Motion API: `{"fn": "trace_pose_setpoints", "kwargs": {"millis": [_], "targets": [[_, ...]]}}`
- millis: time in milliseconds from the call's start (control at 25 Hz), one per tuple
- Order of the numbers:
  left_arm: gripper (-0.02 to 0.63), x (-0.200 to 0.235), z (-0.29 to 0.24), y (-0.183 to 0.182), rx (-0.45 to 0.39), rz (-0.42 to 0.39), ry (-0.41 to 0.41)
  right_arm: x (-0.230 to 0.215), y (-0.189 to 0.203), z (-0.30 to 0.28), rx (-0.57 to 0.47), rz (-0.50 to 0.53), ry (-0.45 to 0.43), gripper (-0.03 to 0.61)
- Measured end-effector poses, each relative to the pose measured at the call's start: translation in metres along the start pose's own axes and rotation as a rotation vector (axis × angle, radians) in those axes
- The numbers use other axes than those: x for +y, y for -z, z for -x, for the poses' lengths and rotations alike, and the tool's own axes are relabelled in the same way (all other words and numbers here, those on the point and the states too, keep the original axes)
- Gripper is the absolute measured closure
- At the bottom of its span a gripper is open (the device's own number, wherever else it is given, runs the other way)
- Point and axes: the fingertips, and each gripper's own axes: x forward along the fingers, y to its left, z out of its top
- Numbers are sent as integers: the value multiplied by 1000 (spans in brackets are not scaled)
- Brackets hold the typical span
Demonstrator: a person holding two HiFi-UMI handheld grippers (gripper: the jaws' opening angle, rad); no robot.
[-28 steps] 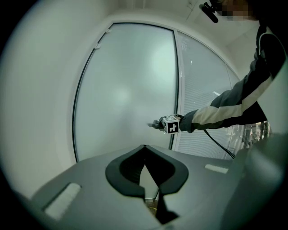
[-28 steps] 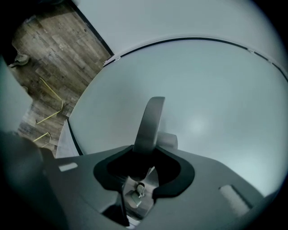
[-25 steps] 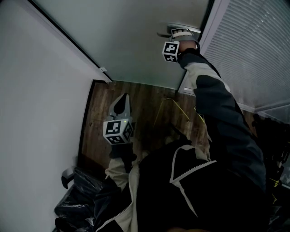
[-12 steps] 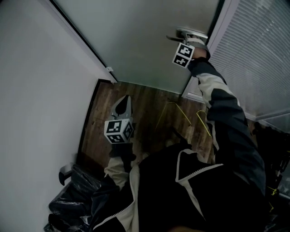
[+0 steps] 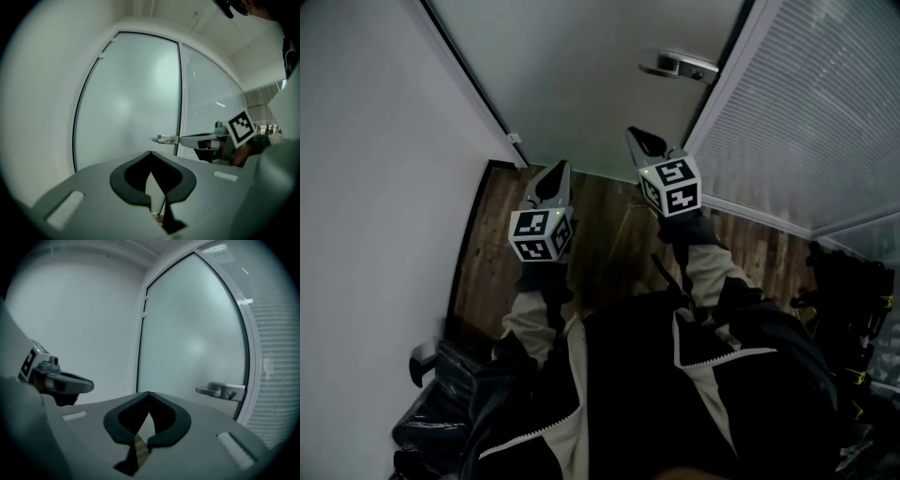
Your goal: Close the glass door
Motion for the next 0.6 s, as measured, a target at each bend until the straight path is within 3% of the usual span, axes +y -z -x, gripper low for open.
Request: {"fn": "trace_pose_setpoints", "kwargs": {"millis": [200,600], "targets": [[612,-19,-4,-3,-12,-28,57,55,36,33,38,-75,-22,575],[612,-52,-8,12,5,-25,128,33,38,67,28,-81,79,577]]}}
